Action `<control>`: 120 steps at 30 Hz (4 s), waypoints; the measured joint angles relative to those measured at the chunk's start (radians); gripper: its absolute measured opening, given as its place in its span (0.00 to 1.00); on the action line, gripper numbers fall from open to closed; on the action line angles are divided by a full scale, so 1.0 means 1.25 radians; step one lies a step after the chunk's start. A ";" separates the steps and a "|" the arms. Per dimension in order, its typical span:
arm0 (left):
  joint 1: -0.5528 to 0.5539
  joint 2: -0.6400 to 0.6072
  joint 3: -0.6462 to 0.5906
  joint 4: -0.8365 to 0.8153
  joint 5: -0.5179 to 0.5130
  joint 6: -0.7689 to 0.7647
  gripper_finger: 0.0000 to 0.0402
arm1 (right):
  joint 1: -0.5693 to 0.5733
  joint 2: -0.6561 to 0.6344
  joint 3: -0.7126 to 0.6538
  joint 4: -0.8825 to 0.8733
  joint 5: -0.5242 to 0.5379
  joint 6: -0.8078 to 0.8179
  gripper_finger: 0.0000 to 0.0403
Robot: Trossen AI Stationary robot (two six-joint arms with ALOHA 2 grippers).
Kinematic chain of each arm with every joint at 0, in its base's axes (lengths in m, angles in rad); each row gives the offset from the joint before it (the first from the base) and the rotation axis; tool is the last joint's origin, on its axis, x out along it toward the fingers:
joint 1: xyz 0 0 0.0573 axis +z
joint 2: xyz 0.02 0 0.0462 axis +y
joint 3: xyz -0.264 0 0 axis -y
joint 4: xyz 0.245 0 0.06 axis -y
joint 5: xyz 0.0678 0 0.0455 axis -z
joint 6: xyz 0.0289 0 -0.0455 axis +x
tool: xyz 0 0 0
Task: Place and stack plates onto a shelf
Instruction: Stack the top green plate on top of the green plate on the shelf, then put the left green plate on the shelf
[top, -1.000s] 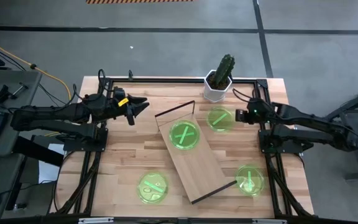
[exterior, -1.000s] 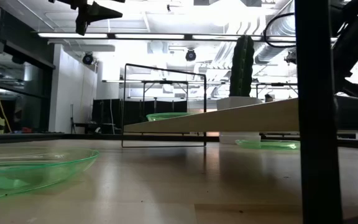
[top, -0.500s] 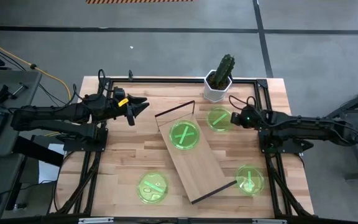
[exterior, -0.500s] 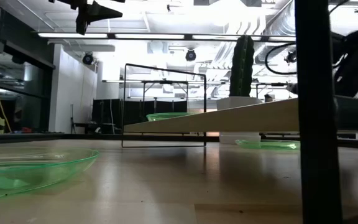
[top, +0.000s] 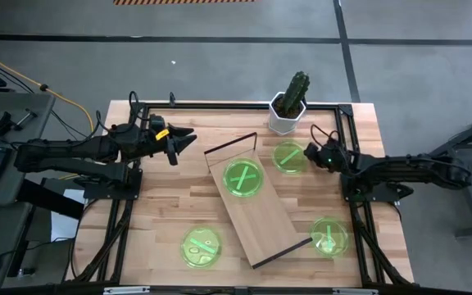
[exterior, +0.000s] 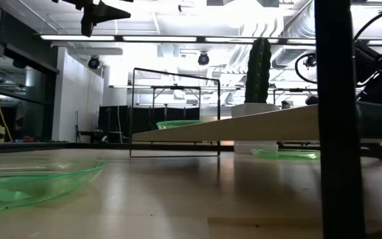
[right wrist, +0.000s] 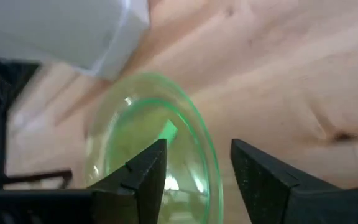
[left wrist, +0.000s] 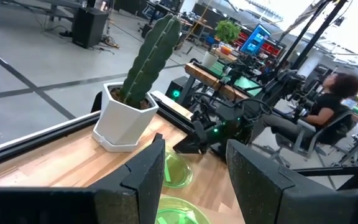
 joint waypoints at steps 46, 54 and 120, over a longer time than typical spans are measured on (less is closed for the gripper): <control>0.000 0.000 0.000 0.000 -0.026 0.013 0.40 | 0.001 -0.167 0.453 -0.568 -0.176 -0.418 0.00; 0.000 0.000 0.000 0.000 -0.051 0.013 0.40 | 0.098 -0.144 0.489 -0.531 -0.281 -0.376 0.00; -0.001 0.000 0.000 -0.009 0.005 0.020 0.40 | 0.317 0.059 0.598 -0.510 -0.263 -0.443 0.59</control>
